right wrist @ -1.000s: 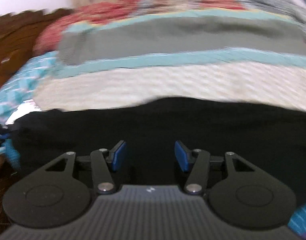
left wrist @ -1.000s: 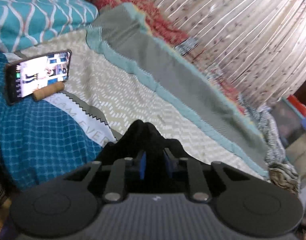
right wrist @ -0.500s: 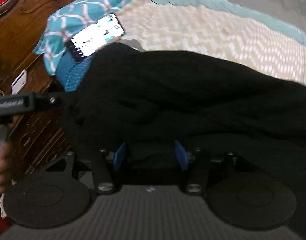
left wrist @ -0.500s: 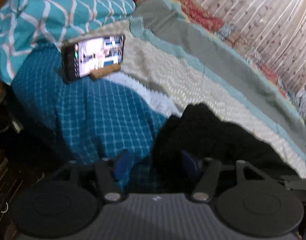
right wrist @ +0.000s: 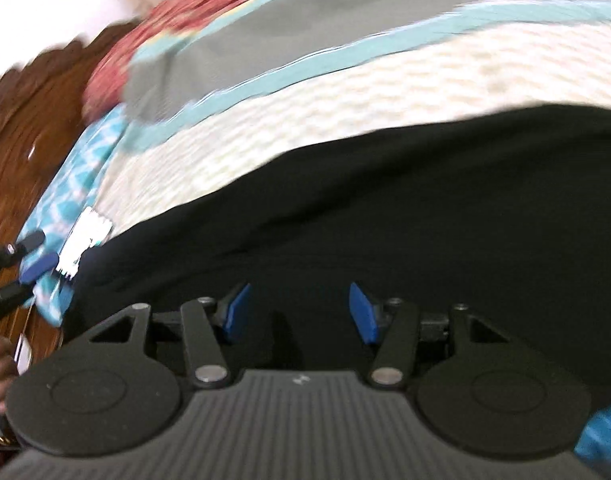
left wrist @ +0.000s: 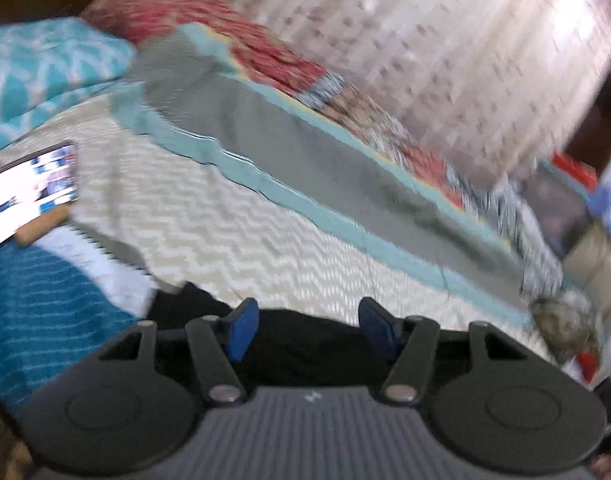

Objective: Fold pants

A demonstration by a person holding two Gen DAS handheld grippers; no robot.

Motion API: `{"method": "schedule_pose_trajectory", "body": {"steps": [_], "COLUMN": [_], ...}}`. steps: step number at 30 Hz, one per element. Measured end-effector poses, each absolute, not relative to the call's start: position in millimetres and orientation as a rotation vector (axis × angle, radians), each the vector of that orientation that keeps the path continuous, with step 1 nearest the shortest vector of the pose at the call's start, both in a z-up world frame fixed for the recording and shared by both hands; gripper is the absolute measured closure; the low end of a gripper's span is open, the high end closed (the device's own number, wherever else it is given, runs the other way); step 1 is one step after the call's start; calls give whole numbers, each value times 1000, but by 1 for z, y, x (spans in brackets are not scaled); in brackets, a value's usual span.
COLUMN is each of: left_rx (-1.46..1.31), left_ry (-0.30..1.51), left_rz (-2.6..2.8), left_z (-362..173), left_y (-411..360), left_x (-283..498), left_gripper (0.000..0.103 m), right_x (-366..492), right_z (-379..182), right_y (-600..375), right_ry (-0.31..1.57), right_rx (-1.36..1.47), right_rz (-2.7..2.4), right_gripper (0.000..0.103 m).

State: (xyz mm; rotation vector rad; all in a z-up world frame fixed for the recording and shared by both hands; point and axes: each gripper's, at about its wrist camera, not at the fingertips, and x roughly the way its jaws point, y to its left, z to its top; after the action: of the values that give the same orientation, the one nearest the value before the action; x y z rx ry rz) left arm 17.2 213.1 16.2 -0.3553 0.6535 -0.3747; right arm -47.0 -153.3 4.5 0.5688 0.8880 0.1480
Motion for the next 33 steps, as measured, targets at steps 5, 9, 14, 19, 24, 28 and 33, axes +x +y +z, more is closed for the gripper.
{"method": "schedule_pose_trajectory", "body": {"steps": [5,9,14,19,24,28,33], "left_rx": [-173,36,50,4,-14,58,77], "left_ry": [823,791,818,854,796,776,846], "left_rz": [-215,-157,-102,-101,-125,-217,-304], "left_z": [-38,-64,-61,-45,-12,-2,-15], "left_y": [189,172,163,164,143,105,62], "left_x": [43,39,42,45,27,20,26], "left_gripper": [57,72,72,66,52,48,46], "right_x": [-77,-79,-89,-118,-171,-221,-261], "right_z": [-2,-25,-20,-3,5,0,-20], "right_y": [-190,-198,-206,-233,-285,-333,-377], "right_ry": [861,872,839,727,577,443,316], "right_rx": [652,732,743,743,771,840,972], "right_rz": [40,7,51,37,-119,-303,-469], "right_gripper": [46,47,46,46,46,45,45]}}
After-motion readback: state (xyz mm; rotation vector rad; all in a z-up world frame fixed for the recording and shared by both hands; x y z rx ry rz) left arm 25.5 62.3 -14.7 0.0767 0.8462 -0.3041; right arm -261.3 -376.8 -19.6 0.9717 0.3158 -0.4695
